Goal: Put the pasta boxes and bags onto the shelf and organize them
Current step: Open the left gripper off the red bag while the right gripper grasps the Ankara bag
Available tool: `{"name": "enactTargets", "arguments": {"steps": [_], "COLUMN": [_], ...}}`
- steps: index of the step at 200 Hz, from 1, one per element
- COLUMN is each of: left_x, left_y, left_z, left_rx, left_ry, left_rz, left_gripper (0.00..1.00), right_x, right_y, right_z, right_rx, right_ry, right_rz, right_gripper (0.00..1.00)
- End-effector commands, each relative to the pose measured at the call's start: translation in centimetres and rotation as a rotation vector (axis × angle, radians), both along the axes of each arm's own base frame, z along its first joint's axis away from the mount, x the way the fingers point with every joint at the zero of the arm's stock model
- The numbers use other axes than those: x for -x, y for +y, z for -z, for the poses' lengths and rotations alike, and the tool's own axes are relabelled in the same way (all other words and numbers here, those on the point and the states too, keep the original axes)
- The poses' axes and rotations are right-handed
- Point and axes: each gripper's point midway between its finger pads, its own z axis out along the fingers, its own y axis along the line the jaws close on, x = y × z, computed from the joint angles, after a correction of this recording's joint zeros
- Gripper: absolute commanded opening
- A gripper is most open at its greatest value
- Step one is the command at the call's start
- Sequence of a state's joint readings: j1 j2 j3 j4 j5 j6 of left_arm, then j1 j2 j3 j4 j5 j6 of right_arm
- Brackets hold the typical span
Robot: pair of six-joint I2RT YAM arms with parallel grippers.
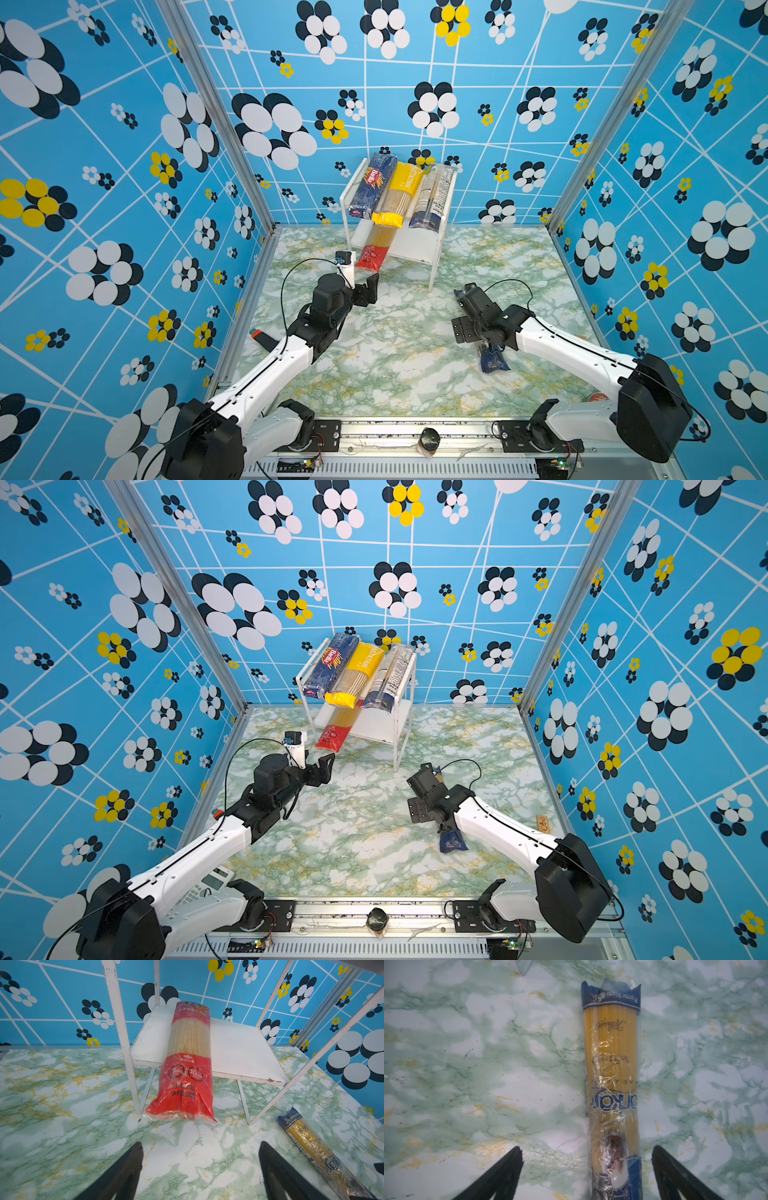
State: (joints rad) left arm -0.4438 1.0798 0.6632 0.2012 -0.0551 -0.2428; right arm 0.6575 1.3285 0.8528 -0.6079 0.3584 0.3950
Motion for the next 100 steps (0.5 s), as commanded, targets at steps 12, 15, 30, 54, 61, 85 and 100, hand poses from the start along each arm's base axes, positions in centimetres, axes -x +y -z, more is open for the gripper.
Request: {"name": "enactTargets", "arguments": {"steps": [12,15,30,54,61,85,100], "left_x": [2.0,2.2,2.8,3.6,3.8,4.3,4.6], "left_y": [-0.7,-0.9,-1.3,-1.8,-1.9,-1.8,-1.8], "left_z": [3.0,3.2,4.2,5.9,6.3,7.6,8.0], "left_rx": [-0.017,-0.017,-0.014,0.0,0.007,0.02,0.026], "left_ry": [0.111,0.117,0.146,0.183,0.189,0.212,0.218], "left_rz": [0.065,0.071,0.091,0.1,0.099,0.09,0.085], "left_gripper": [0.93,0.93,0.94,0.95,0.95,0.95,0.95], "right_x": [1.3,1.3,1.5,1.8,1.9,2.2,2.3], "right_y": [-3.1,-3.3,-3.9,-4.3,-4.2,-3.4,-3.0], "right_z": [1.4,1.6,2.2,3.2,3.6,5.0,5.7], "right_rx": [0.032,0.033,0.043,0.046,0.043,0.022,0.006], "right_ry": [0.086,0.092,0.114,0.151,0.167,0.216,0.237], "right_rz": [0.138,0.144,0.175,0.192,0.186,0.168,0.159], "right_gripper": [0.99,0.99,0.99,0.99,0.99,0.99,0.99]}}
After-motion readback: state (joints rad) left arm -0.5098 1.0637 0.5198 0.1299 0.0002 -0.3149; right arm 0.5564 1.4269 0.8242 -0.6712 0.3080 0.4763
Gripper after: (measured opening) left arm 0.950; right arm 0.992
